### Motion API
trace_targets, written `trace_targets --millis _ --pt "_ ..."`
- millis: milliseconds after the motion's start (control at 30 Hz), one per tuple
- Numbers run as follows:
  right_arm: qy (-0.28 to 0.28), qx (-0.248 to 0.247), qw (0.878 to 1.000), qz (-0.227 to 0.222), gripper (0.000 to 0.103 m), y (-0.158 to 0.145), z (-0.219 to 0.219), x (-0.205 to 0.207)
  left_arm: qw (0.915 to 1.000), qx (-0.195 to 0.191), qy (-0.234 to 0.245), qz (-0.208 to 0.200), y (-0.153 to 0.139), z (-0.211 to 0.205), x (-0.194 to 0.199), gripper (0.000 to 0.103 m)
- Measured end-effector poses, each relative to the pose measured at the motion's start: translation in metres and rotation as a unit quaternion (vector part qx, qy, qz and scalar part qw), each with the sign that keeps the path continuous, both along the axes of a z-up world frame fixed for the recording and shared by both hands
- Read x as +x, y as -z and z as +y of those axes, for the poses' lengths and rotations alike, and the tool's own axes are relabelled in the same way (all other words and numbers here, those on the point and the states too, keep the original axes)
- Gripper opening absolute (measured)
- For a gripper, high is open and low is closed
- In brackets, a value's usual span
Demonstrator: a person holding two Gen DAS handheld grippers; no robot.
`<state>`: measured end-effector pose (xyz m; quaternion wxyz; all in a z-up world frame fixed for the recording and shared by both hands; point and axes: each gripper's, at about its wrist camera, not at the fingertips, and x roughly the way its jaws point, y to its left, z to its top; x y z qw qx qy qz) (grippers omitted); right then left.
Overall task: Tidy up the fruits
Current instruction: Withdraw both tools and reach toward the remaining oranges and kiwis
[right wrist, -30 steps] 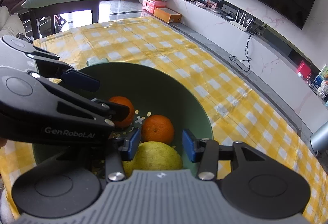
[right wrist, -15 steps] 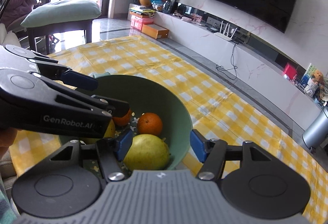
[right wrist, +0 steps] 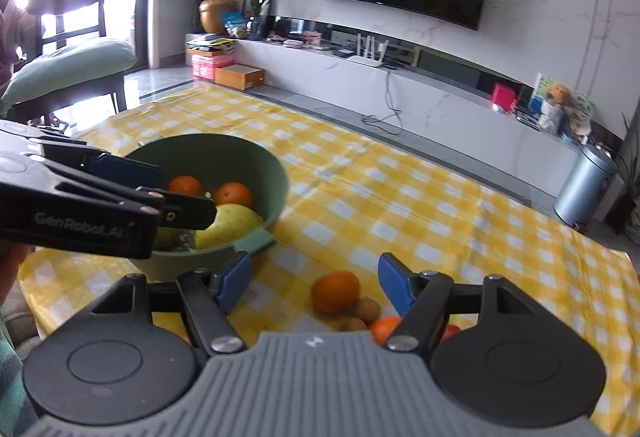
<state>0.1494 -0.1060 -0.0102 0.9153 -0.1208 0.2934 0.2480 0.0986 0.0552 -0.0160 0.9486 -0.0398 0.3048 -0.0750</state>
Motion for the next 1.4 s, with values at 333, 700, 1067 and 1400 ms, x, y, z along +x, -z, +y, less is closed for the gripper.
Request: trace_targets --millis 333,700,1067,1400 --pt "0.095 0.023 0.995 0.036 0.08 0.022 -0.066 -0.005 0.9983 0.007 0.055 0.019 0.022 -0.039 -0.005 0.09" --pt "0.144 0.075 0.983 0.083 0.087 0.045 -0.089 0.007 0.9969 0.016 0.059 0.049 0.05 -0.049 0.007 0.091" --pt "0.15 0.146 0.969 0.134 0.064 0.061 -0.091 0.038 0.9969 0.017 0.063 0.043 0.053 -0.055 0.018 0.08" --pt "0.145 0.163 0.962 0.163 0.052 0.077 -0.073 0.066 0.9937 0.085 0.065 0.034 0.055 -0.074 0.027 0.071"
